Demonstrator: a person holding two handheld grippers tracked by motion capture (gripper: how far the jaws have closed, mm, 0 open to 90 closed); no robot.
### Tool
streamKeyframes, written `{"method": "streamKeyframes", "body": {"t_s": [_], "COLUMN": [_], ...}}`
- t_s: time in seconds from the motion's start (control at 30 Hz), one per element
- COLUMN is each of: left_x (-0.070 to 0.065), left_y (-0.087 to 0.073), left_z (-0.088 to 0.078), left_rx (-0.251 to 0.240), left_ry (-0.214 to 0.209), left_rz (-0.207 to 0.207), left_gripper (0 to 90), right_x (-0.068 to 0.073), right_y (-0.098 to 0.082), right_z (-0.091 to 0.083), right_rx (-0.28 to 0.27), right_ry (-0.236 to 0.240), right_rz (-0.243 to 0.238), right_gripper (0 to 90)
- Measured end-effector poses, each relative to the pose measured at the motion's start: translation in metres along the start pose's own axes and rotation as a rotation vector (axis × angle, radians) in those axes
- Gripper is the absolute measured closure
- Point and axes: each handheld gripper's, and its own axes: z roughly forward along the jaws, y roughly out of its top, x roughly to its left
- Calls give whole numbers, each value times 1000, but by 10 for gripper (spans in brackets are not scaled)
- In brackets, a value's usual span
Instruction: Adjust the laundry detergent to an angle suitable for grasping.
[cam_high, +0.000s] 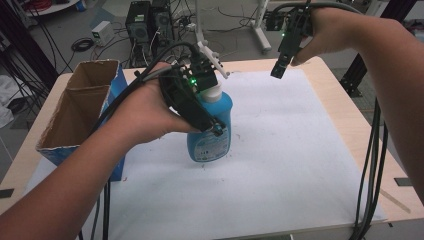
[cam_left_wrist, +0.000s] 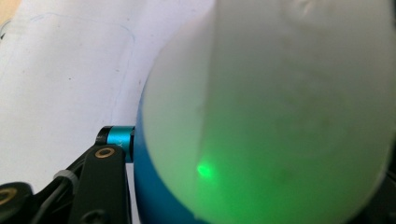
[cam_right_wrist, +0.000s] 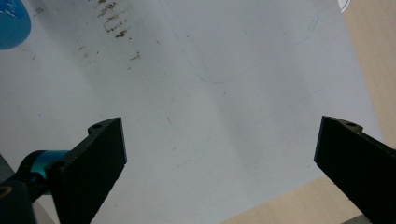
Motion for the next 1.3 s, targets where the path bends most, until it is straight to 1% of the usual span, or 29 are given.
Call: {"method": "streamKeyframes", "body": {"t_s": [0.07, 0.2, 0.27, 0.3, 0.33, 0.37, 0.4, 0.43, 0.47, 0.5, 0.57, 0.6, 0.63, 0.7, 0.77, 0.8, 0.83, 0.9, 0.93, 0.97, 1.03, 1.07, 1.17, 1.23, 1.3], "left_x": [0, 0, 1, 1, 1, 1, 1, 1, 1, 1, 2, 2, 2, 3, 3, 3, 3, 3, 3, 3, 2, 2, 1, 1, 0], "left_y": [-4, -11, -15, -17, -17, -20, -20, -22, -25, -26, -30, -30, -34, -38, -43, -43, -47, -51, -51, -52, -52, -52, -52, -52, -53], "left_z": [0, 2, 5, 6, 6, 9, 9, 11, 13, 14, 17, 17, 20, 25, 28, 28, 30, 32, 32, 33, 35, 35, 39, 40, 44], "left_rx": [11, 11, 8, 11, 11, 15, 15, 14, 21, 25, 33, 33, 42, 40, 35, 35, 25, 8, 8, -4, -12, -12, -16, -18, -23], "left_ry": [-20, -61, -79, -86, -86, -105, -105, -116, -134, -142, -152, -152, -163, -168, -180, -180, -191, -212, -212, -219, -230, -230, -244, -247, -252], "left_rz": [30, 59, 82, 95, 95, 114, 114, 127, 160, 169, 200, 200, 217, 227, 251, 251, 281, 308, 308, 316, 341, 341, 389, 396, 438], "left_gripper": [428, 427, 427, 427, 427, 428, 428, 428, 427, 427, 427, 427, 427, 427, 427, 428, 428, 428, 428, 427, 427, 427, 427, 428, 428], "right_x": [1, 3, 4, 4, 4, 4, 5, 5, 5, 5, 6, 6, 7, 6, 7, 7, 7, 8, 8, 8, 8, 8, 8, 8, 8], "right_y": [2, 4, 4, 4, 4, 3, 3, 3, 3, 2, 2, 2, 1, 1, 0, 0, 0, -1, -1, -1, -1, -1, -1, -1, -2], "right_z": [2, 4, 5, 6, 7, 7, 7, 7, 8, 7, 7, 7, 6, 6, 6, 6, 7, 9, 10, 11, 12, 12, 14, 13, 13], "right_rx": [-2, -1, 1, 3, 7, 8, 8, 8, 9, 9, 8, 8, 9, 6, 7, 7, 7, 11, 10, 12, 12, 12, 10, 11, 7], "right_ry": [1, 1, 5, 6, 5, 5, 6, 6, 5, 4, 3, 3, 2, 0, 1, 1, 1, 4, 5, 7, 9, 9, 10, 9, 9], "right_rz": [-1, -6, -6, -4, -7, -8, -7, -7, -10, -9, -7, -7, -5, -13, -9, -9, -8, -8, -9, -6, -5, -5, -12, -9, -8], "right_gripper": [13, 13, 13, 13, 13, 13, 13, 13, 13, 13, 13, 13, 13, 13, 13, 13, 13, 13, 13, 13, 13, 13, 13, 13, 13]}}
